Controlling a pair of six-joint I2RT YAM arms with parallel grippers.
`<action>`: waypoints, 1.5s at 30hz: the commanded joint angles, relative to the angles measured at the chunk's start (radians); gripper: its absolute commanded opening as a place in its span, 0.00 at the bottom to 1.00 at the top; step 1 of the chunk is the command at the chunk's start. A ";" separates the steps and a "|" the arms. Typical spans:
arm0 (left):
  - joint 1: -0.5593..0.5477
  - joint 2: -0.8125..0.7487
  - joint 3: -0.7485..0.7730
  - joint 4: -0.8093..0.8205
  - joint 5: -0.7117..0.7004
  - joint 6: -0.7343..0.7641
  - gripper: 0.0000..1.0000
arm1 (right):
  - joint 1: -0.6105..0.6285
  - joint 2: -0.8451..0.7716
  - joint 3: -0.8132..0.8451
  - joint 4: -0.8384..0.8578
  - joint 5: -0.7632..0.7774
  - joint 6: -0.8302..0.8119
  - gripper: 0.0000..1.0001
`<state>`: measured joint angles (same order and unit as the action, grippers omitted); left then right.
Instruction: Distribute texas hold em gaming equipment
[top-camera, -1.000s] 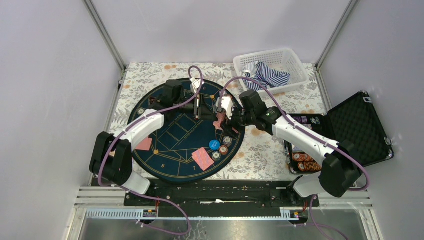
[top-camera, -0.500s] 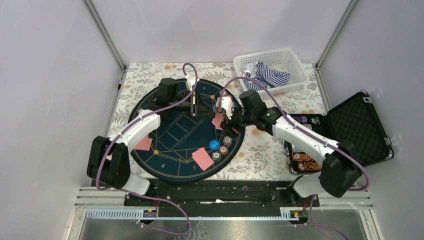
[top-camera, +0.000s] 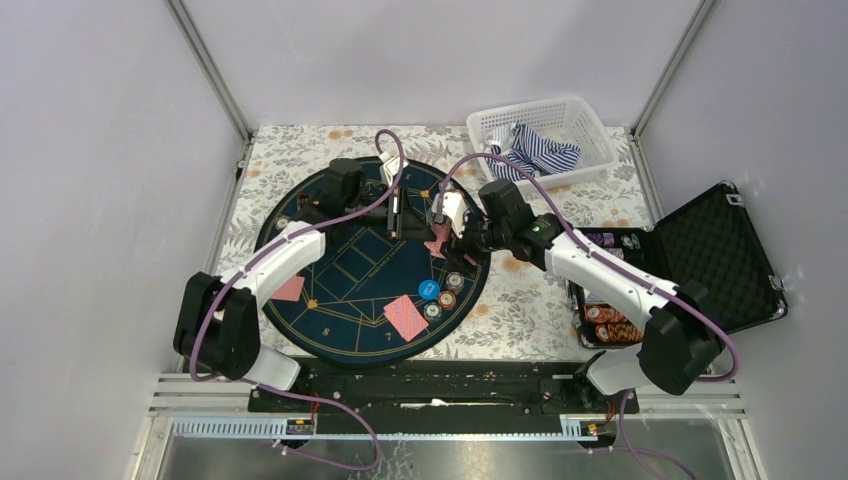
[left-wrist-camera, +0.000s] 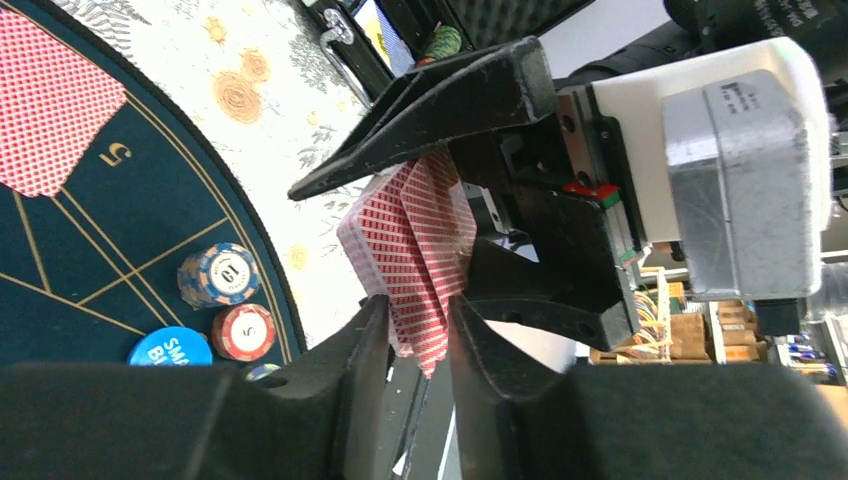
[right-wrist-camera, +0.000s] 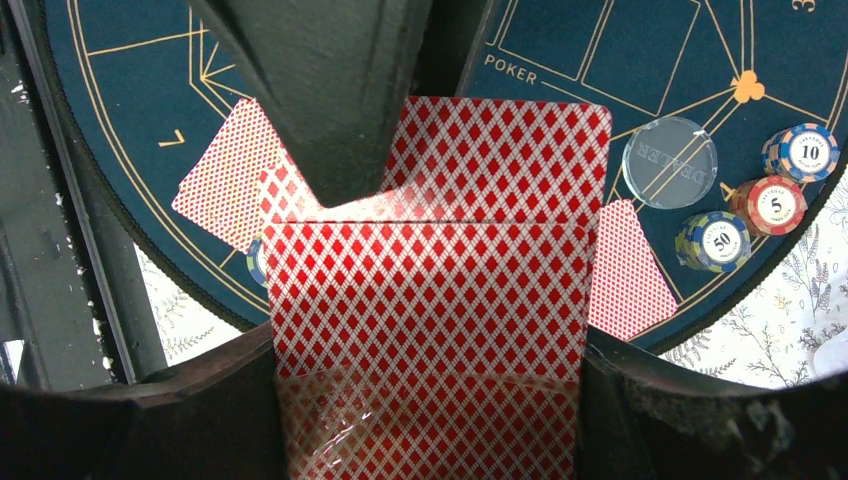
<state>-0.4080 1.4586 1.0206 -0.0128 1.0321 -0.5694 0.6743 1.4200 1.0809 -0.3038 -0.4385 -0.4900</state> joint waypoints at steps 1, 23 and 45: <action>0.005 0.006 0.023 -0.036 -0.025 0.054 0.28 | 0.010 -0.019 0.017 0.046 -0.004 0.003 0.00; 0.053 -0.041 -0.001 0.010 0.045 0.010 0.43 | 0.010 -0.023 0.009 0.051 0.012 -0.003 0.00; 0.093 -0.028 0.002 -0.019 -0.001 0.015 0.02 | 0.010 -0.019 0.023 0.046 0.011 -0.003 0.00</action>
<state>-0.3336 1.4612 1.0206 -0.0566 1.0412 -0.5732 0.6743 1.4200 1.0809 -0.3012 -0.4267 -0.4900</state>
